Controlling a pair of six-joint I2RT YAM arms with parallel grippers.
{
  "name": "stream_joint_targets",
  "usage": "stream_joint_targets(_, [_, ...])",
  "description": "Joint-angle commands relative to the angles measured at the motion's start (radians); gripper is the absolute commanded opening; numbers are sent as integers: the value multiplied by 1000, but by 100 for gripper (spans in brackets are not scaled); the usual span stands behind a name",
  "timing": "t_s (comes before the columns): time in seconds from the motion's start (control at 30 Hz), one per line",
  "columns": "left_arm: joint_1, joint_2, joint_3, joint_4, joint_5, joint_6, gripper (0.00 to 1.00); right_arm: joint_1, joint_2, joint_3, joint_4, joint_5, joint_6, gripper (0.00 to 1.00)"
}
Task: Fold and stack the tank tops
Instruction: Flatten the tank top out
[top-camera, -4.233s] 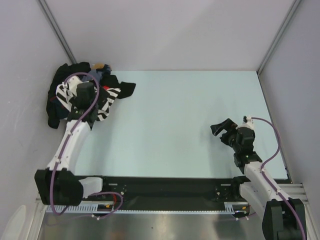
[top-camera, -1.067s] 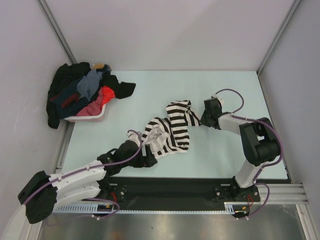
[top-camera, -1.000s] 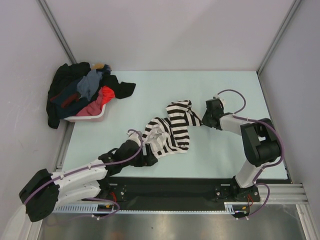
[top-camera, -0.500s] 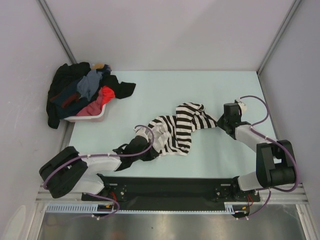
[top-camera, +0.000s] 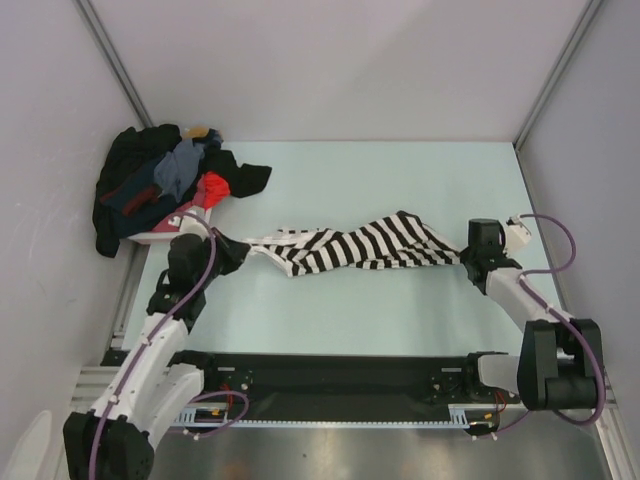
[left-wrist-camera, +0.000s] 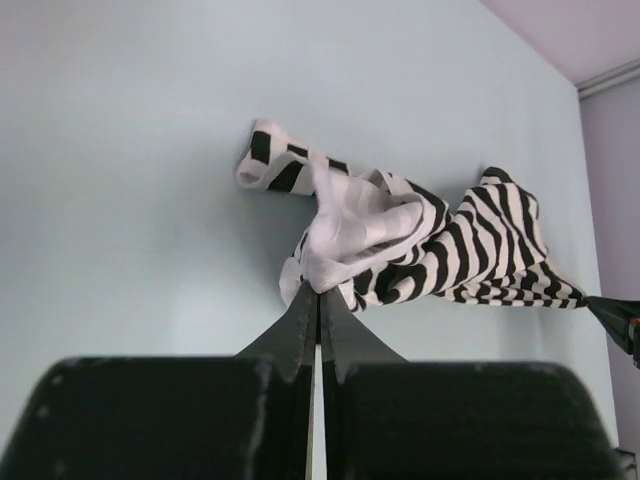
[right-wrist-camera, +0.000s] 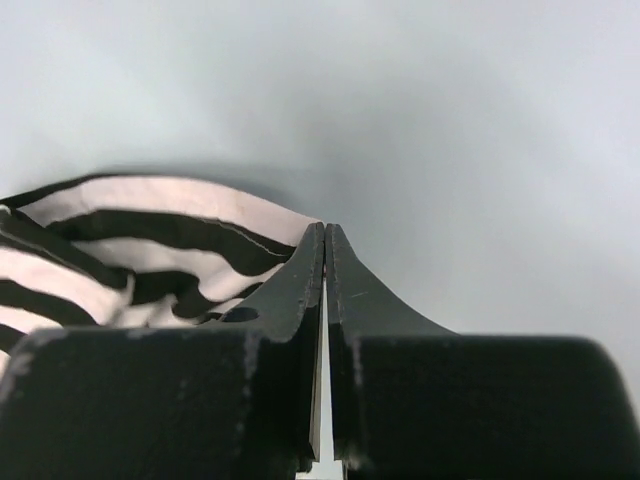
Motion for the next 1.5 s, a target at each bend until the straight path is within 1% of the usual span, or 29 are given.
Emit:
stream_joint_targets(0.0, [28,4,34,-124,99,79,0,-12,-85,-25,-6,59,43,0])
stream_joint_targets(0.1, [28,8,48,-137,133,84,0,-9,-160,-20,-49,42,19,0])
stream_joint_targets(0.23, [28,-90,94,-198,63,88,1,-1,-292,-8,-133,8,-24,0])
stream_joint_targets(0.3, [29,-101,152,-239,20,99,0,-1,-372,-9,-170,-18,-50,0])
stream_joint_targets(0.4, [28,-55,244,-259,31,99,0,2,-438,-12,-211,-76,-58,0])
stream_joint_targets(0.5, [29,22,336,-229,77,59,0,8,-455,-20,-236,-104,-56,0])
stream_joint_targets(0.57, [31,98,392,-156,139,21,0,16,-444,-29,-225,-108,-61,0])
stream_joint_targets(0.63, [40,169,446,-117,189,-59,0,16,-414,-38,-224,-113,-61,0])
stream_joint_targets(0.67, [44,244,488,-51,216,-89,0,14,-400,-40,-215,-124,-61,0])
stream_joint_targets(0.7, [51,298,503,-13,219,-156,0,16,-389,-52,-207,-133,-61,0])
stream_joint_targets(0.77, [63,400,567,67,194,-209,0,17,-366,-64,-186,-148,-55,0])
stream_joint_targets(0.8, [66,527,600,72,184,-229,0,19,-360,-72,-176,-164,-53,0])
stream_joint_targets(0.83, [74,586,641,66,169,-228,2,22,-355,-81,-164,-170,-50,0])
stream_joint_targets(0.87, [80,653,737,-9,149,-223,15,25,-354,-83,-161,-173,-47,0])
stream_joint_targets(0.9, [84,754,788,-56,121,-190,54,36,-351,-86,-159,-171,-46,0])
stream_joint_targets(0.93, [87,802,840,-109,103,-168,87,40,-351,-86,-158,-170,-47,0])
stream_joint_targets(0.97, [84,832,929,-223,86,-144,99,43,-348,-87,-159,-167,-46,0])
stream_joint_targets(1.0, [81,844,948,-251,56,-90,100,52,-346,-87,-159,-164,-47,0])
stream_joint_targets(1.03, [66,832,950,-267,32,-70,100,56,-344,-87,-156,-159,-50,0])
stream_joint_targets(1.1, [40,779,873,-233,15,-6,100,59,-334,-101,-147,-150,-52,0])
stream_joint_targets(1.17, [17,671,766,-213,5,28,100,59,-321,-112,-129,-153,-55,0])
stream_joint_targets(1.23, [-47,587,685,-215,-49,88,100,60,-303,-117,-118,-150,-56,0])
stream_joint_targets(1.27, [-79,491,593,-213,-69,107,98,60,-297,-120,-113,-153,-58,0])
stream_joint_targets(1.3, [-144,446,545,-212,-83,125,95,60,-291,-121,-112,-153,-59,0])
stream_joint_targets(1.33, [-178,394,493,-207,-96,124,93,60,-289,-123,-103,-153,-61,0])
stream_joint_targets(1.37, [-210,310,388,-184,-94,118,92,60,-288,-124,-100,-151,-61,0])
stream_joint_targets(1.4, [-266,260,334,-171,-87,84,89,62,-289,-127,-98,-153,-64,0])
stream_joint_targets(1.43, [-291,223,280,-152,-84,58,88,62,-289,-129,-92,-148,-66,0])
stream_joint_targets(1.47, [-314,193,181,-114,-78,30,86,62,-291,-130,-90,-148,-67,0])
